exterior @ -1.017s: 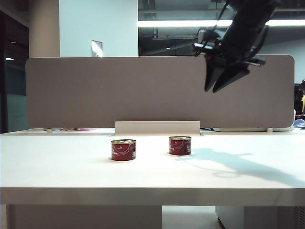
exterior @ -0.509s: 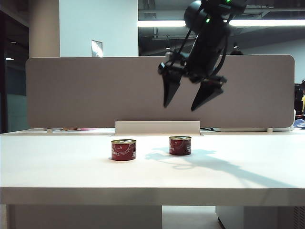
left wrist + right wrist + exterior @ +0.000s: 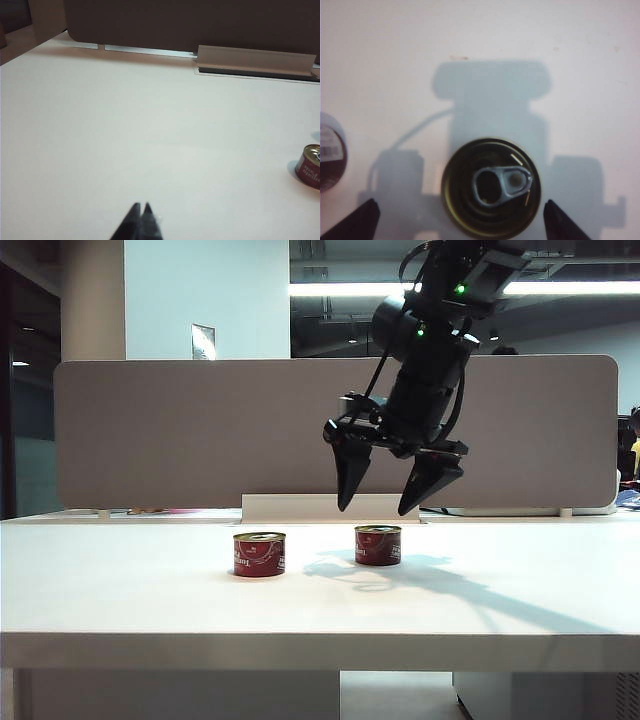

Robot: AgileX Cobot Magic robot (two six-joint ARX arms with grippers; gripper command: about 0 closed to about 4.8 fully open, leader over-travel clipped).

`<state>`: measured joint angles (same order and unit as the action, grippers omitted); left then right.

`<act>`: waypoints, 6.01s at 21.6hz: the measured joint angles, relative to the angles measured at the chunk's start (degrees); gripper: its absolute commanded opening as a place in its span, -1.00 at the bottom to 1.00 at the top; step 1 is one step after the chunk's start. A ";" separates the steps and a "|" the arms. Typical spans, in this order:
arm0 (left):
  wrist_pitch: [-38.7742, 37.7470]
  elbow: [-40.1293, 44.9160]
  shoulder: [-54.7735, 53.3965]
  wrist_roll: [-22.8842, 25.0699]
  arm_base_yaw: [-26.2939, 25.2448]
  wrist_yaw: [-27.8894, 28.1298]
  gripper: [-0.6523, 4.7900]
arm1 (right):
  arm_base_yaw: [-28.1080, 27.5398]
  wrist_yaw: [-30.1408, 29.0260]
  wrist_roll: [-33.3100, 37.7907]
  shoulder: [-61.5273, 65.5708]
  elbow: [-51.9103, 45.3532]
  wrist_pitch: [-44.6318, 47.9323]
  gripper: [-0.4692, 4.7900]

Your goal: Stack a can of tomatoes on the right onto the can of tomatoes on the left.

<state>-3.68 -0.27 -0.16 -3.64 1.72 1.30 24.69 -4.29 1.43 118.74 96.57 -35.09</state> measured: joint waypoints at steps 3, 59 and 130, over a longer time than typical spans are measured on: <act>0.00 0.00 -0.02 0.00 0.00 0.00 -0.78 | 0.00 1.33 0.00 0.50 0.00 0.44 1.00; 0.00 0.00 0.00 0.00 0.02 0.02 -0.78 | 9.01 3.21 -6.01 5.16 13.62 -7.26 0.01; 0.00 0.00 0.00 0.00 0.02 0.00 -0.78 | 13.46 0.66 -5.99 9.88 14.12 -3.39 0.33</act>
<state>-3.68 -0.27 -0.16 -3.64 1.74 1.30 38.15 -3.64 -4.56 128.62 110.69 -38.48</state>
